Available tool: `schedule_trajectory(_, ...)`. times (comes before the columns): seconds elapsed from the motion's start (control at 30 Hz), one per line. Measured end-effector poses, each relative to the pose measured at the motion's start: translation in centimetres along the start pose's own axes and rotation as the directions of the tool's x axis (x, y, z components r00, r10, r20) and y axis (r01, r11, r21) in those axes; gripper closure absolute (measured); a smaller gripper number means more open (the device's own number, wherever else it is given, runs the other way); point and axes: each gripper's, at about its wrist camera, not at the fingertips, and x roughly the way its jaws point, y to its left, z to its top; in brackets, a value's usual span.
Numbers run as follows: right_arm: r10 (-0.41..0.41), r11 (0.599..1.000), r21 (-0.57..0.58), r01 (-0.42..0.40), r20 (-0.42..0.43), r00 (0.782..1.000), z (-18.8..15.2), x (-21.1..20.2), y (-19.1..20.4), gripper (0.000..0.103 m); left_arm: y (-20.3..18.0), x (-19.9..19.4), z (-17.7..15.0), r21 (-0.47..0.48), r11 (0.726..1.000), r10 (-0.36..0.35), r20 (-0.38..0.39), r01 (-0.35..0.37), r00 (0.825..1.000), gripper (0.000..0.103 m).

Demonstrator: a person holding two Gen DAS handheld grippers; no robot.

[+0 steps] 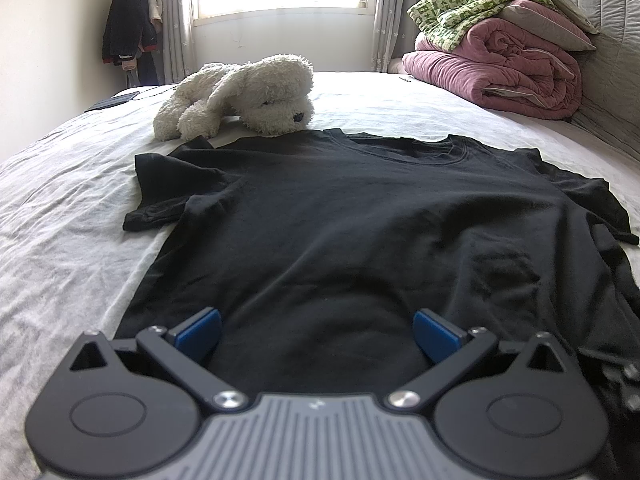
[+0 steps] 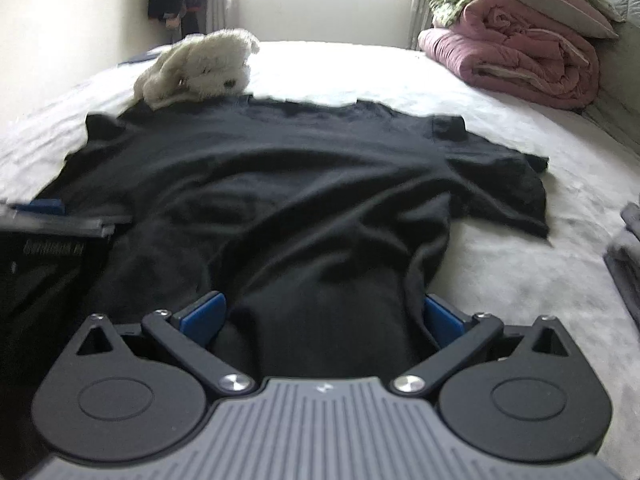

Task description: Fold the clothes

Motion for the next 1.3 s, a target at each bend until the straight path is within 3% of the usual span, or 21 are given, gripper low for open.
schedule_trajectory(0.33, -0.016, 0.999, 0.043, 0.021, -0.107, 0.994, -2.6, -4.1, -0.8, 0.0, 0.1, 0.0, 0.0, -0.003, 1.0, -0.003, 0.0, 0.003, 1.0, 0.0)
schedule_trajectory(0.77, -0.04, 0.997, 0.062, 0.044, -0.051, 0.998, -5.9, -7.0, 0.0, 0.0, -0.3, 0.3, 0.2, 0.003, 1.0, 0.006, -0.003, -0.006, 1.0, 0.0)
schedule_trajectory(0.9, -0.052, 0.996, 0.074, 0.054, -0.034, 0.998, -6.5, -7.6, 0.3, 0.0, 0.5, -0.2, 0.2, -0.017, 0.999, -0.044, -0.014, 0.044, 0.999, 0.0)
schedule_trajectory(1.0, -0.029, 0.997, 0.067, 0.032, -0.046, 0.999, -7.0, -8.5, 0.5, 0.0, 1.4, -2.0, -0.1, -0.015, 0.996, -0.088, -0.057, 0.087, 0.995, 0.0)
schedule_trajectory(1.2, 0.013, 0.997, 0.081, -0.01, -0.043, 0.999, -7.9, -10.9, 0.3, 0.0, 5.5, -8.6, -2.5, -0.077, 0.996, -0.057, -0.099, 0.049, 0.993, 0.001)
schedule_trajectory(1.3, 0.02, 0.994, 0.103, -0.018, -0.024, 1.0, -8.0, -12.5, -0.4, 0.0, 8.9, -12.8, -3.2, -0.117, 0.993, -0.034, -0.076, 0.025, 0.997, 0.001)
